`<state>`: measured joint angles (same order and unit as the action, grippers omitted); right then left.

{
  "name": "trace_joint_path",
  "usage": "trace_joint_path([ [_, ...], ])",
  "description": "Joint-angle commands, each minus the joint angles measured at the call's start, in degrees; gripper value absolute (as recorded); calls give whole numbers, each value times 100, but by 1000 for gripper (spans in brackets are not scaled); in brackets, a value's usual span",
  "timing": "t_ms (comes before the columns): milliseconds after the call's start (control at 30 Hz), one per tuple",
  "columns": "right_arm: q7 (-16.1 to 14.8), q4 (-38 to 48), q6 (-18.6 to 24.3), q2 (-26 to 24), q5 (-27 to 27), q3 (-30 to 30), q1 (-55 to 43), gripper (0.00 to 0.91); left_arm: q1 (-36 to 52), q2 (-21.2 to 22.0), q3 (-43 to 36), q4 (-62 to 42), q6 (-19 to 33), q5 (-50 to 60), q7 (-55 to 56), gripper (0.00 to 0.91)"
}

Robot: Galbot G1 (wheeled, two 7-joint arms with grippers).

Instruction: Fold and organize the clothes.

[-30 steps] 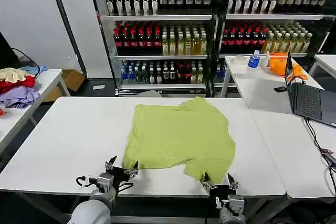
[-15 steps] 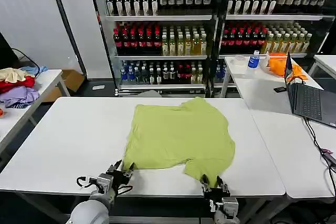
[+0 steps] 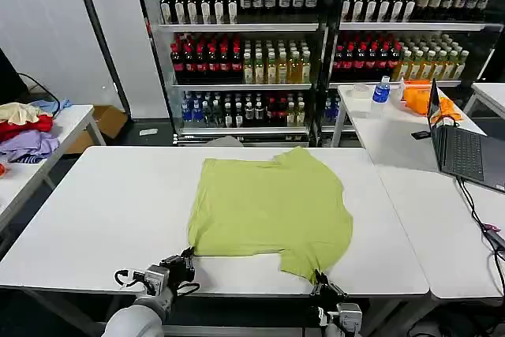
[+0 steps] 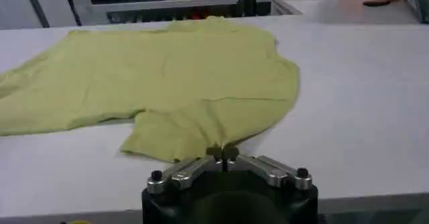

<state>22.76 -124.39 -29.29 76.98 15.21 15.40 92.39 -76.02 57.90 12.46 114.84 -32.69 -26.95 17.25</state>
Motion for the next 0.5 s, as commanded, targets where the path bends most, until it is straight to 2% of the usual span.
trace_joint_path([
  [33,-48,-506,67,-12,-86,154,364,0,-629,-82,313,1053,-18,-211,-21,20],
  [267,-229,-1113,281,-89,-308,455,1009,0,-1158,-117,694,1644,-2,-284,15,20],
  [500,-320,-1299,375,-159,-471,703,1092,0,-1101,-195,746,1737,-11,-410,48,20],
])
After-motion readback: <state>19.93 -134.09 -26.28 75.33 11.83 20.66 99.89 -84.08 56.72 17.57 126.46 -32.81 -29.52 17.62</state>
